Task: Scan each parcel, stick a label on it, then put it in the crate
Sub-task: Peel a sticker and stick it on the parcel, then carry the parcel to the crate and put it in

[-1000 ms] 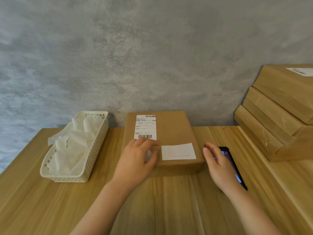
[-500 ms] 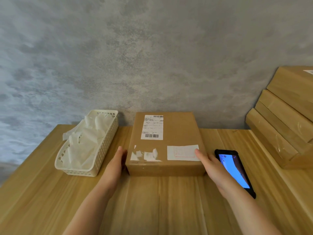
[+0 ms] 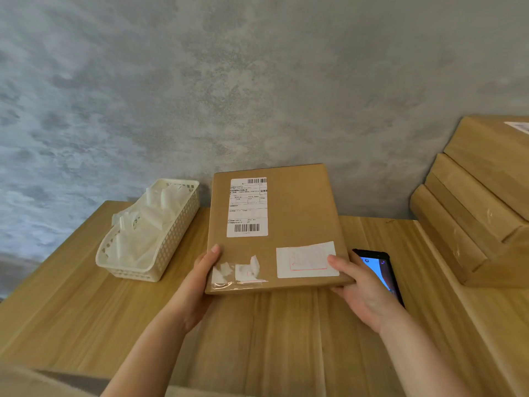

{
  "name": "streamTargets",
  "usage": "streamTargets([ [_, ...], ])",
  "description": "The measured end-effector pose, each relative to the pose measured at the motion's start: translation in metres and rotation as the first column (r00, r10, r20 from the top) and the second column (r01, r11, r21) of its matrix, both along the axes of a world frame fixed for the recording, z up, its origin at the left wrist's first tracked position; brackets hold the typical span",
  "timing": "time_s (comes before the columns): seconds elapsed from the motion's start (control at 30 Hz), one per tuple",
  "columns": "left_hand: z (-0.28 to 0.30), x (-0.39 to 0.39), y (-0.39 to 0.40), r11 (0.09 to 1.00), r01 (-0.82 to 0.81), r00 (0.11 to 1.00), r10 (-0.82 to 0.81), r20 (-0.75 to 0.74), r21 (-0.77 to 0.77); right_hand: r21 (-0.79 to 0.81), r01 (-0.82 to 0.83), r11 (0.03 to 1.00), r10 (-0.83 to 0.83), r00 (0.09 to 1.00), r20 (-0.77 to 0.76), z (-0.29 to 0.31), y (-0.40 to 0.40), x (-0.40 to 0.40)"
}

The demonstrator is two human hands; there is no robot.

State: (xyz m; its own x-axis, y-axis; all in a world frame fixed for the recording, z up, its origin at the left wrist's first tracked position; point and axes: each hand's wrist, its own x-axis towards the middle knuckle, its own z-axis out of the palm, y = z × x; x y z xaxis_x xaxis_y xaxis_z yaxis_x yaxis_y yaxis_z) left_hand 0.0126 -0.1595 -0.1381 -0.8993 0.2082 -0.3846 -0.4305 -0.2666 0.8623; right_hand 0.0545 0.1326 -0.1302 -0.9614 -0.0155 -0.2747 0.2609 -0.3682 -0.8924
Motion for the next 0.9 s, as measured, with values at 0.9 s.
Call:
streamTargets([
  [0.9, 0.032, 0.255, -0.275, 0.656, -0.754, 0.648, 0.751, -0.126, 0.032, 0.145, -0.740, 0.657, 0.754, 0.649, -0.102, 0.031, -0.338, 0.028],
])
